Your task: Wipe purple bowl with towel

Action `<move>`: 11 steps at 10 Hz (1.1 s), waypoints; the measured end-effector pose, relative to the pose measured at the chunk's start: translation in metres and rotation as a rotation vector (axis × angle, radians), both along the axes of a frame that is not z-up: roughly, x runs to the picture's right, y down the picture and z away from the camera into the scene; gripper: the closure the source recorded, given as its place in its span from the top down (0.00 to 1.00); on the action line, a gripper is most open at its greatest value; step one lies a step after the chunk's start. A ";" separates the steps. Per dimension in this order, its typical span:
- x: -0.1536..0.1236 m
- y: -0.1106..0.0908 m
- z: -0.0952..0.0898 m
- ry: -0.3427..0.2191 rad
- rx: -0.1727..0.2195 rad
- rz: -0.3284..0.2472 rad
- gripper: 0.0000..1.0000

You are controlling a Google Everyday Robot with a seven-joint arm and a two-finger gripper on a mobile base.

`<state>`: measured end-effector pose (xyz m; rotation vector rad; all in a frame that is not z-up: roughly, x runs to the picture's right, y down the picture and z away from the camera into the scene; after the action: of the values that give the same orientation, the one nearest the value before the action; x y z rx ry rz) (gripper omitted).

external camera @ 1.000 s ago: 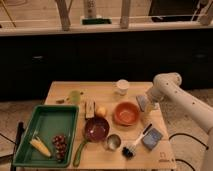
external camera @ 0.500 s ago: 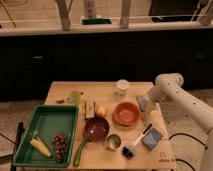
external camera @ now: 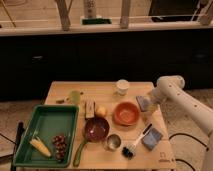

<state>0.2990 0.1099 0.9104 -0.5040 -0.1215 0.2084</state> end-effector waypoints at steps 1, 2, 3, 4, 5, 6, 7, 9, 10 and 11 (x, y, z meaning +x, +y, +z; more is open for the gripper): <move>0.000 0.001 0.001 -0.022 -0.001 -0.018 0.80; 0.002 0.003 0.003 -0.044 -0.010 -0.036 0.80; 0.002 0.003 0.005 -0.060 -0.016 -0.054 0.80; 0.000 0.002 0.007 -0.080 -0.024 -0.073 0.79; -0.002 0.001 0.009 -0.093 -0.025 -0.081 0.76; -0.001 0.001 0.009 -0.103 -0.032 -0.090 0.69; -0.001 0.002 0.012 -0.115 -0.036 -0.096 0.58; -0.002 0.004 0.014 -0.133 -0.051 -0.105 0.37; -0.001 0.005 0.015 -0.137 -0.054 -0.106 0.28; 0.001 0.008 0.016 -0.140 -0.065 -0.108 0.16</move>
<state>0.2995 0.1180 0.9264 -0.5877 -0.2235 0.0714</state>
